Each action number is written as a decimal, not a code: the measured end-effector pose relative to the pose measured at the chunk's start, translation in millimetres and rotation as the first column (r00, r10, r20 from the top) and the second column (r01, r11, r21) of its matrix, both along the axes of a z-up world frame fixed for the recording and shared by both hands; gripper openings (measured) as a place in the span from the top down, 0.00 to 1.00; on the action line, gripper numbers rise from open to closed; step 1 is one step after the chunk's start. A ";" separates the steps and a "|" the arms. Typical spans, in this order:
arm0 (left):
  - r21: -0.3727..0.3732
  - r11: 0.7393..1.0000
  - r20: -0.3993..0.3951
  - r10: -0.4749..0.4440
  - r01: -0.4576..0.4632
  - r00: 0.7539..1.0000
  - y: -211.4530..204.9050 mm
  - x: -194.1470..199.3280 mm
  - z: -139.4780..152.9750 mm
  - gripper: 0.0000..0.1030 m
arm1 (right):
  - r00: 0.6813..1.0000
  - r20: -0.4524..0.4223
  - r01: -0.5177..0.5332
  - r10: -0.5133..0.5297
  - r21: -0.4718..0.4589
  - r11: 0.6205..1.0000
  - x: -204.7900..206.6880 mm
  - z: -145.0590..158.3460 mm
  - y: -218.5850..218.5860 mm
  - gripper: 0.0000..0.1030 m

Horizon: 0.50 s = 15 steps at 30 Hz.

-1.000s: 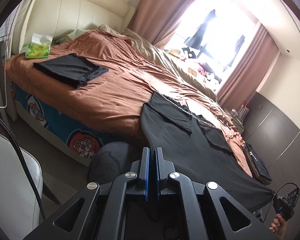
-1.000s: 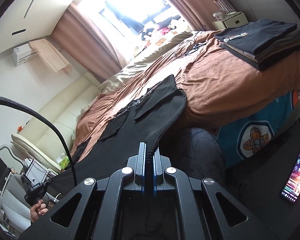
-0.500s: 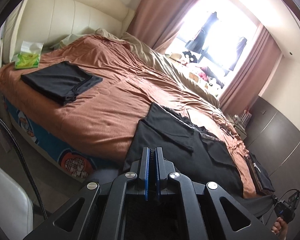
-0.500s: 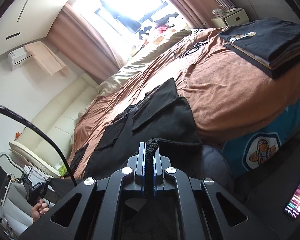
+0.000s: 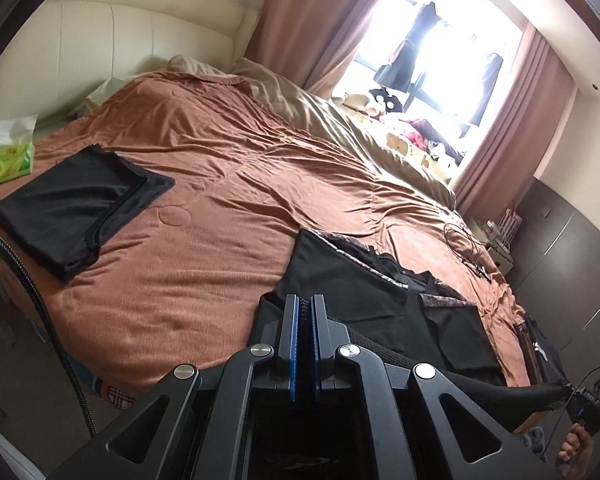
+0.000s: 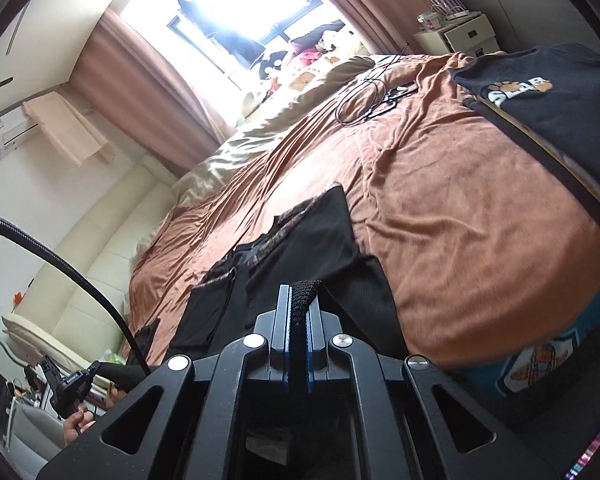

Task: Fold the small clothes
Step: 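Lift the held hem with both grippers and fold it over toward the collar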

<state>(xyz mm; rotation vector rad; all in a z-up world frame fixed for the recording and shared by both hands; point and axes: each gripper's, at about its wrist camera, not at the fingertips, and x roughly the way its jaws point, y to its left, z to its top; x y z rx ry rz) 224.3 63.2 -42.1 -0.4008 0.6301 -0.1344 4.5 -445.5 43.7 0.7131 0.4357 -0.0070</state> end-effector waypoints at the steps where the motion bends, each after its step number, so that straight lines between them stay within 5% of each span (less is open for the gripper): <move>1: 0.006 1.000 -0.006 -0.001 0.001 1.000 -2.0 9.7 -1.0 0.95 | 1.000 -0.009 0.006 -0.006 -0.001 1.000 12.3 -0.8 -2.2 0.98; 15: 0.052 0.999 -0.066 0.003 0.000 0.998 -19.7 117.9 -10.7 0.95 | 0.992 -0.127 0.004 -0.005 -0.012 1.000 128.1 5.5 -24.5 0.98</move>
